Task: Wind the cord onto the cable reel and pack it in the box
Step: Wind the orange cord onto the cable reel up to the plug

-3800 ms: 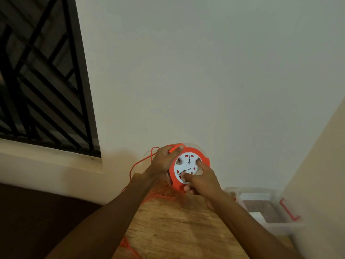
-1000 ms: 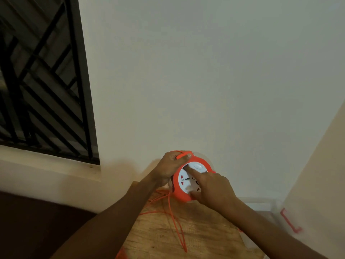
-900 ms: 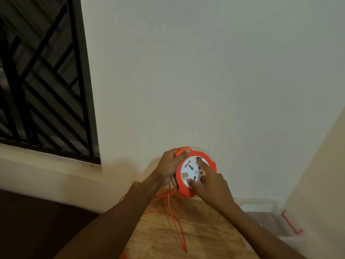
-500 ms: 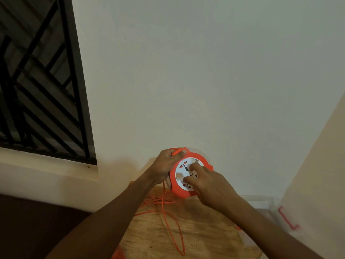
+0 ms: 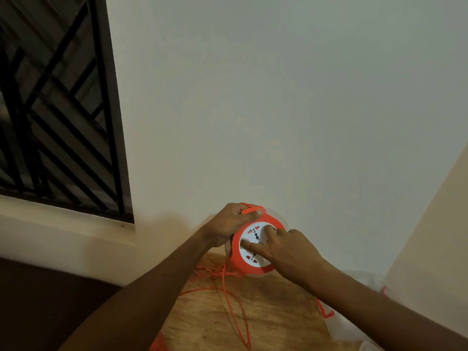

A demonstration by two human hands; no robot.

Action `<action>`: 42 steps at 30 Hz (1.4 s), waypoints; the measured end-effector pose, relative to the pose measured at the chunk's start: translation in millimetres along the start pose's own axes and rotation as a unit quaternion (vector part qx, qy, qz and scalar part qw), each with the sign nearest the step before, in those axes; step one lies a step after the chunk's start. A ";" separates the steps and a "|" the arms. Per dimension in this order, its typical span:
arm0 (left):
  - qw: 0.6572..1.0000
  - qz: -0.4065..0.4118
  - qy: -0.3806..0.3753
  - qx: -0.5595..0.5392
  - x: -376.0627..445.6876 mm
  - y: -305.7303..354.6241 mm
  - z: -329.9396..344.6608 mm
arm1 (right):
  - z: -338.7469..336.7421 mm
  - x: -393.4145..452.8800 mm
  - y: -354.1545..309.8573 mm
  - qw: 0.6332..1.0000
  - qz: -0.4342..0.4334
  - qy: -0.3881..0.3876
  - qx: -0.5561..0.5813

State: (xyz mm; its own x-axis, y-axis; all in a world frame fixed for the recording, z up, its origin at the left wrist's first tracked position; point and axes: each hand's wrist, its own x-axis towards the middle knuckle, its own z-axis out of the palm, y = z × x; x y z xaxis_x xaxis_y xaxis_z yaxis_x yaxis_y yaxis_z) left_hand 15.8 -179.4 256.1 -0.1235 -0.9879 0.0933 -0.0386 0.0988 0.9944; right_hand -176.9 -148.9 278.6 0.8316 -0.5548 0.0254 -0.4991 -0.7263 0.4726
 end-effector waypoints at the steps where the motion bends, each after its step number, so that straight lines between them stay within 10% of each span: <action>1: 1.000 0.001 0.002 -0.002 0.5 -1.3 1.9 | -2.7 2.5 -2.7 1.000 0.003 -0.013 -0.017; 5: 1.000 -0.002 0.018 -0.015 3.0 -3.6 4.7 | -0.4 6.9 -9.9 0.998 0.042 -0.024 -0.045; 9: 0.999 0.008 0.047 -0.022 5.5 -5.5 7.8 | 4.4 8.1 -10.7 0.964 0.200 0.004 0.173; 16: 0.992 0.008 0.089 -0.090 6.2 -8.2 10.6 | 16.2 15.6 -8.5 0.708 0.330 0.057 0.621; 21: 0.993 0.006 0.077 -0.093 8.2 -6.8 7.7 | 20.1 -3.3 1.6 0.914 0.256 0.127 0.288; 24: 0.995 0.004 0.062 -0.077 9.3 -5.4 6.0 | 21.7 -13.6 17.1 0.975 0.108 0.155 0.118; 42: 1.000 -0.014 -0.002 -0.003 3.9 -4.9 14.5 | 5.5 -17.6 17.0 0.989 -0.112 0.028 -0.093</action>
State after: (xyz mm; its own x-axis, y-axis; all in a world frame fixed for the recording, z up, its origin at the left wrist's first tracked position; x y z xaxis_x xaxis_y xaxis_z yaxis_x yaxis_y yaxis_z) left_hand 1.2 -182.1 250.8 -0.1256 -0.9900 0.0648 -0.0357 0.0698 0.9969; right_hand -201.4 -153.7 281.3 0.9309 -0.3617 -0.0513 -0.2521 -0.7377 0.6262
